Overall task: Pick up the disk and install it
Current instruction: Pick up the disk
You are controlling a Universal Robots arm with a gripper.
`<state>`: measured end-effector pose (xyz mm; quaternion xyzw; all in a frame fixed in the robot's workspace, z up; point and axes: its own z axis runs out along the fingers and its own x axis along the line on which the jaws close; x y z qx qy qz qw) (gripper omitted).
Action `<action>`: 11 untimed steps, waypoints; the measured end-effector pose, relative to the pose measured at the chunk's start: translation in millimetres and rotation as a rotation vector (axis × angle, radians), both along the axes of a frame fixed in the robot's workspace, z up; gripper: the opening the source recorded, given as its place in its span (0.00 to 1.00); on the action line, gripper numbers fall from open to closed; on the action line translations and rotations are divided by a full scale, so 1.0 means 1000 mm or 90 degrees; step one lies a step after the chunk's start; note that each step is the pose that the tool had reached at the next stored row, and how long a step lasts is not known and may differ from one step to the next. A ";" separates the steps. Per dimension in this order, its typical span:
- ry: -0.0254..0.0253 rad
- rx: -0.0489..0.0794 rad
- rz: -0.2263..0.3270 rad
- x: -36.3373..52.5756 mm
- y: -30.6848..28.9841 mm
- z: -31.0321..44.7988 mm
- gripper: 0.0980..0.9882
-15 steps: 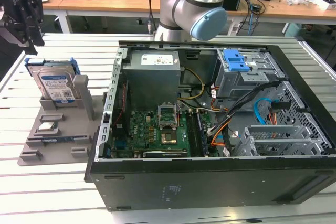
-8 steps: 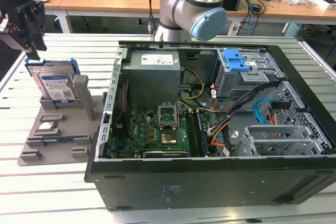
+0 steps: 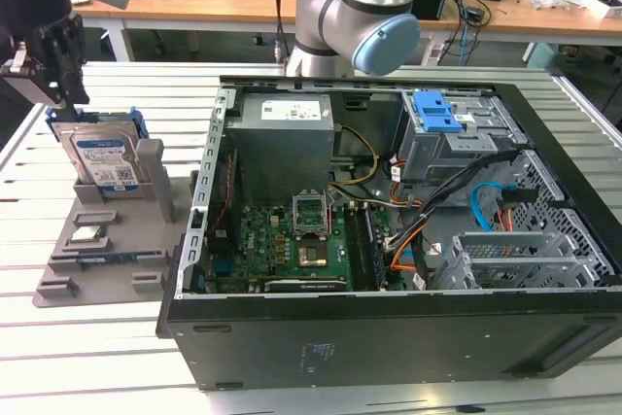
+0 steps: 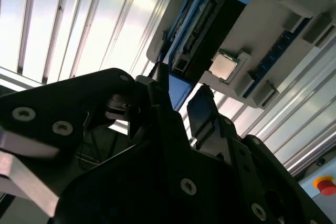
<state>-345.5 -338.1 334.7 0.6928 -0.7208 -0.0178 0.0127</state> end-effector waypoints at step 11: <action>0.0000 0.000 0.001 0.0001 -0.0005 -0.0204 0.36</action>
